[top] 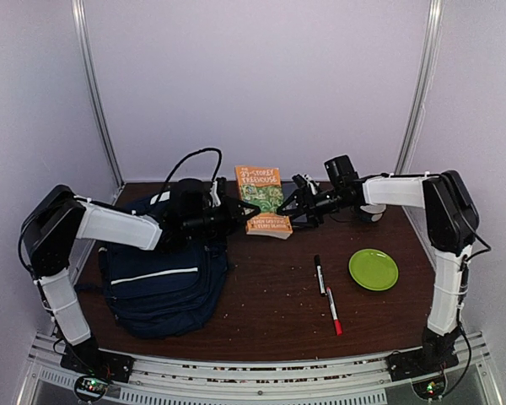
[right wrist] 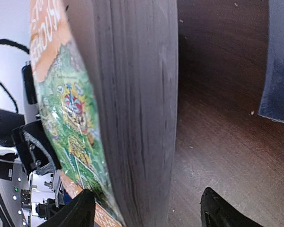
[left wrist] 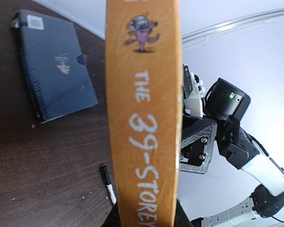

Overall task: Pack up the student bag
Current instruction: Pass from the right arm to the left, then pass from the left arm to the right

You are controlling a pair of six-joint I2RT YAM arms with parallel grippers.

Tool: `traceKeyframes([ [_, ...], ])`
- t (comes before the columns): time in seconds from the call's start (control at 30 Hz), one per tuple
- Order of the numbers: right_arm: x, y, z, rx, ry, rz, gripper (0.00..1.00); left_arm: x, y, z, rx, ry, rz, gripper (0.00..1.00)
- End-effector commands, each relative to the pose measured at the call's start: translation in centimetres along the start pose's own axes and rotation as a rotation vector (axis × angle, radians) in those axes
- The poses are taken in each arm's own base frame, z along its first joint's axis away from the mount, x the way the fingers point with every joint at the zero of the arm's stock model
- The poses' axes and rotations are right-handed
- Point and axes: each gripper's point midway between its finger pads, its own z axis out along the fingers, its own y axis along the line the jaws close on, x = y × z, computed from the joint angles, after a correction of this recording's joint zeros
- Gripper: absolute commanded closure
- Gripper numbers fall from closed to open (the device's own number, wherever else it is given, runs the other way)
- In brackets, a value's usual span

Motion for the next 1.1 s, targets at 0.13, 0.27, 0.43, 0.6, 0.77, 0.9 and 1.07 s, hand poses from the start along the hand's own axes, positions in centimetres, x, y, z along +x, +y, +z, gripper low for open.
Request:
traceKeyframes([
  [0.13,-0.3,9.6,-5.4,-0.213,-0.114,-0.225,0.19,-1.4,-10.8,-3.9,0.318,-0.050,0.272,1.00],
  [0.27,1.0,10.3,-5.7,-0.235,-0.097,-0.234,0.12,-1.2,-12.7,-4.6,0.404,-0.039,0.300,1.00],
  [0.43,2.7,12.4,-4.7,-0.322,-0.059,-0.269,0.12,-1.0,-13.7,-4.8,0.472,-0.029,0.286,1.00],
  [0.6,3.4,15.9,-5.2,-0.481,-0.072,-0.282,0.22,-1.7,-13.6,-5.0,0.491,-0.058,0.265,1.00],
  [0.77,3.3,17.3,-6.1,-0.554,-0.101,-0.274,0.36,-2.3,-12.4,-4.9,0.450,-0.085,0.247,1.00],
  [0.9,3.1,17.2,-6.2,-0.550,-0.111,-0.268,0.47,-2.4,-11.9,-4.8,0.426,-0.087,0.242,1.00],
  [1.07,2.9,16.9,-5.9,-0.537,-0.115,-0.257,0.62,-2.5,-11.2,-4.9,0.381,-0.099,0.244,1.00],
])
